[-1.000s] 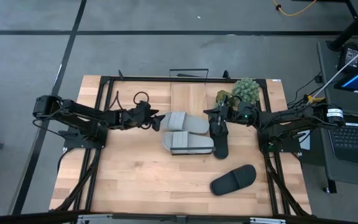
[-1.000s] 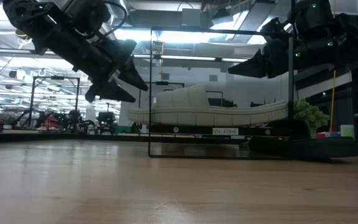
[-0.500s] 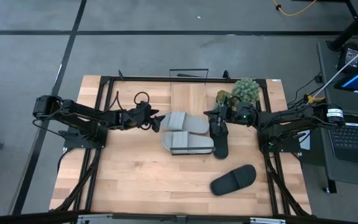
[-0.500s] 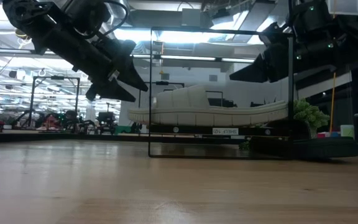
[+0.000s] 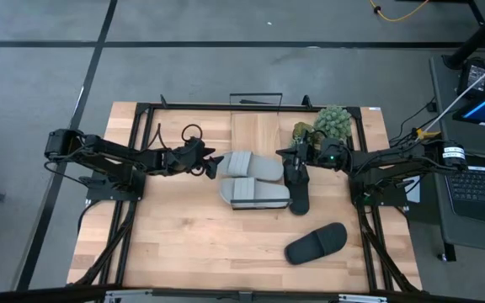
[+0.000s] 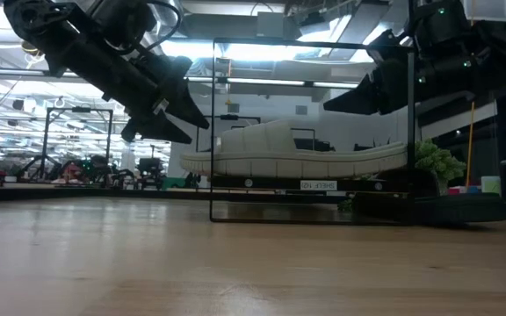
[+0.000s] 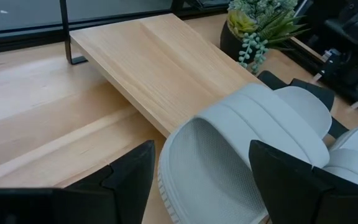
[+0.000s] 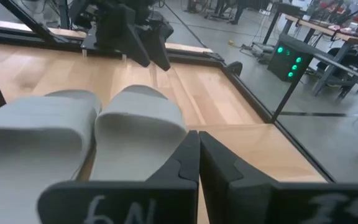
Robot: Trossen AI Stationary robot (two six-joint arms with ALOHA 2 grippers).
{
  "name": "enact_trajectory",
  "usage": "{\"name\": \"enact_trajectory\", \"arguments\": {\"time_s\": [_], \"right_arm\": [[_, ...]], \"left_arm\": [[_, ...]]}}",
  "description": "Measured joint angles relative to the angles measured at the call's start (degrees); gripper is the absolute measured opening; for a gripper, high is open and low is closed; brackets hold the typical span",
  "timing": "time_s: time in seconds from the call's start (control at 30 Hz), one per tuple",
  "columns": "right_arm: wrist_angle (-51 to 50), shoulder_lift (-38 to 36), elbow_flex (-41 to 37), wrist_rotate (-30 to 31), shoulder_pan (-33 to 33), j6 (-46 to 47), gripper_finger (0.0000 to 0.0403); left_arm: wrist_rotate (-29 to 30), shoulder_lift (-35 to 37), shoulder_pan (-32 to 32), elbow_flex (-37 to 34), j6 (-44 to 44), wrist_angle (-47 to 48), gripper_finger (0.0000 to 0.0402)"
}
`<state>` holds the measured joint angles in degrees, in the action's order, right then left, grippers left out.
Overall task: Pick and place slides into the shelf
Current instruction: Put the gray slipper on the shelf
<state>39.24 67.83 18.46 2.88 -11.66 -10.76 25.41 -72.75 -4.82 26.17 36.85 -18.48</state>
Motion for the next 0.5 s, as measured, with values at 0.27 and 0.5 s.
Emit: {"name": "enact_trajectory", "arguments": {"time_s": [0.27,0.5], "right_arm": [[0.29,0.00,0.00,0.06,-0.11,-0.13,0.0006],[0.78,0.00,0.00,0.08,-0.11,0.05,0.0006]], "left_arm": [[0.00,0.00,0.00,0.00,0.00,0.00,0.0250],[0.00,0.00,0.00,0.00,0.01,0.00,0.0250]]}}
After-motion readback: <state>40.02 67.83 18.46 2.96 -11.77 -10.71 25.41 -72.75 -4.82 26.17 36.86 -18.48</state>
